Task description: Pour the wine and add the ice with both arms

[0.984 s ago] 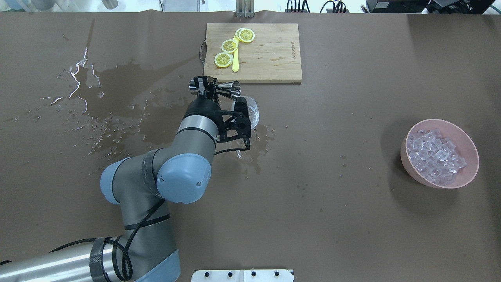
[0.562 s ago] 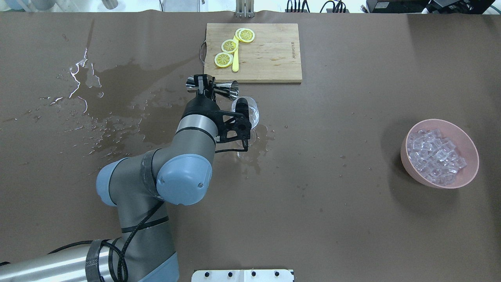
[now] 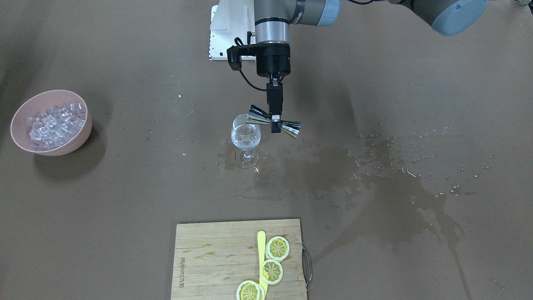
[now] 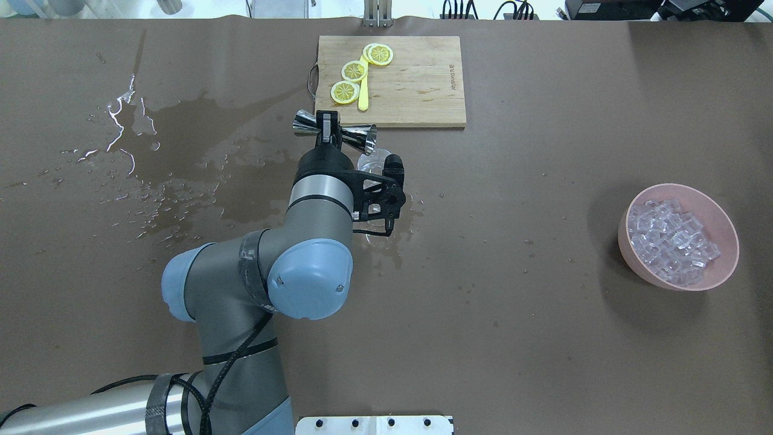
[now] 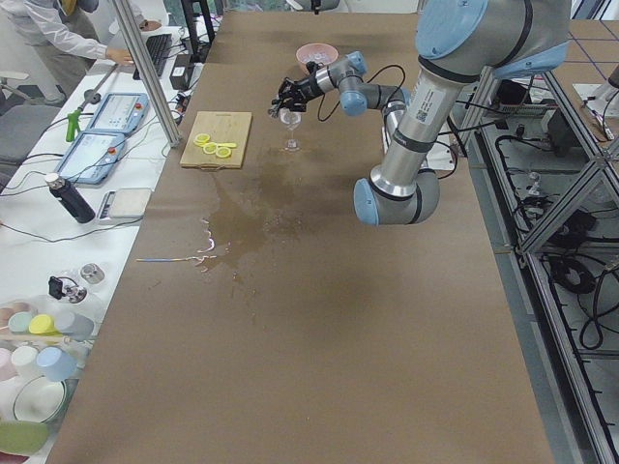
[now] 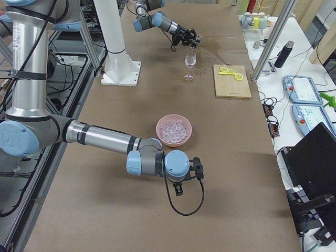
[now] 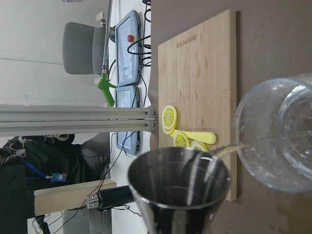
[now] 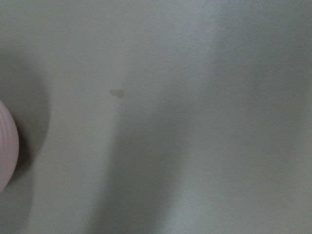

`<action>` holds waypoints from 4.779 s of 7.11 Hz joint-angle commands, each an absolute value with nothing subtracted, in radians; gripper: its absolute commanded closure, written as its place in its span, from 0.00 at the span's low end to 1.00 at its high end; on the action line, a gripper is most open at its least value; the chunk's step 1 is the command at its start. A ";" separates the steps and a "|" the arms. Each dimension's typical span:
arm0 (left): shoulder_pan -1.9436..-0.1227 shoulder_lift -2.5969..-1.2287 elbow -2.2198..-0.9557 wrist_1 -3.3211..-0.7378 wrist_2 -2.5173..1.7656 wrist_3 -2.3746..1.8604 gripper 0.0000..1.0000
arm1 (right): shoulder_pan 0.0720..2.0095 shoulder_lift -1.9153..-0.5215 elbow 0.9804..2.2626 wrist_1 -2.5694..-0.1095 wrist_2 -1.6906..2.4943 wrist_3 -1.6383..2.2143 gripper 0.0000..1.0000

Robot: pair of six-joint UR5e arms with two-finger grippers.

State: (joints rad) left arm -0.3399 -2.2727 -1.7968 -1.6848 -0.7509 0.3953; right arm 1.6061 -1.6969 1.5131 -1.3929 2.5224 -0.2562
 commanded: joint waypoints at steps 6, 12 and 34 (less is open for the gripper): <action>-0.316 -2.346 -1.804 -1.561 -0.658 0.433 1.00 | 1.606 -1.698 1.514 -1.391 2.534 -0.256 0.00; -0.353 -1.953 -1.873 -2.154 -0.696 -0.354 1.00 | 1.606 -1.697 1.528 -1.309 2.525 -0.259 0.00; -0.618 -1.617 -1.402 -2.783 -1.049 -1.120 0.90 | 1.608 -1.738 1.681 -1.264 2.488 -0.258 0.00</action>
State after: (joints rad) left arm -0.6181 -1.6077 -1.4152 -2.7815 -1.0307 -1.1121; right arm 1.6076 -1.7381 1.6805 -1.2640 2.4883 -0.2577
